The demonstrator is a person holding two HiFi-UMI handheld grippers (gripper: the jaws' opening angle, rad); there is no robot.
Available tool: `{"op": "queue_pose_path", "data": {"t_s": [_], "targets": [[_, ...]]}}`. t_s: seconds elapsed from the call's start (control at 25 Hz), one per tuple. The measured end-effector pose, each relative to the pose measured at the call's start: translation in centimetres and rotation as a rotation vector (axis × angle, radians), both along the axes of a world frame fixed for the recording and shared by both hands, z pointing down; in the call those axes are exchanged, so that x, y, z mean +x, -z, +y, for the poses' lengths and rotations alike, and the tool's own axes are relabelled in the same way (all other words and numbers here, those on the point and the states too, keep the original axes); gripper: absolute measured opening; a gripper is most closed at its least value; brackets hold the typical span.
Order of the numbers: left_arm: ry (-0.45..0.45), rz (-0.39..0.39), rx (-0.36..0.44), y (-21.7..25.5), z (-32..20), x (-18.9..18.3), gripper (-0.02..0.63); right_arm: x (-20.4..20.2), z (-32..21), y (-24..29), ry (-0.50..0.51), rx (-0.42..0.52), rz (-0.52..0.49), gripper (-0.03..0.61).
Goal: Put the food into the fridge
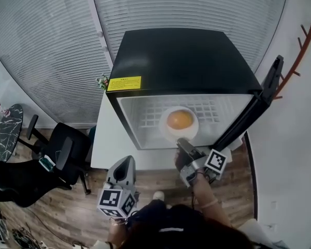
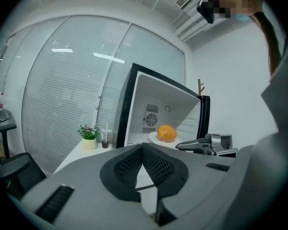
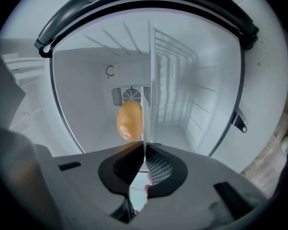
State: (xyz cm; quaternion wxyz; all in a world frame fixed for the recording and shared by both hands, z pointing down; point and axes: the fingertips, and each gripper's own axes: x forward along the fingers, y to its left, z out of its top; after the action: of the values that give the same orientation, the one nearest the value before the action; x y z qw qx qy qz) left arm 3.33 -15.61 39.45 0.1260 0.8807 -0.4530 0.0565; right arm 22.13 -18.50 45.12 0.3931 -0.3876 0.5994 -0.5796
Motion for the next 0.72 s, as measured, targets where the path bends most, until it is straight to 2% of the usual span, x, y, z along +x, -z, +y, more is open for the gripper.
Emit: {"op": "queue_pose_path", "data": {"t_s": [0.72], "targets": [[0.008, 0.013, -0.010, -0.3, -2.7, 0.2, -0.005, 1.0, -2.9, -0.1, -0.031, -0.035, -0.056, 0.012]]}}
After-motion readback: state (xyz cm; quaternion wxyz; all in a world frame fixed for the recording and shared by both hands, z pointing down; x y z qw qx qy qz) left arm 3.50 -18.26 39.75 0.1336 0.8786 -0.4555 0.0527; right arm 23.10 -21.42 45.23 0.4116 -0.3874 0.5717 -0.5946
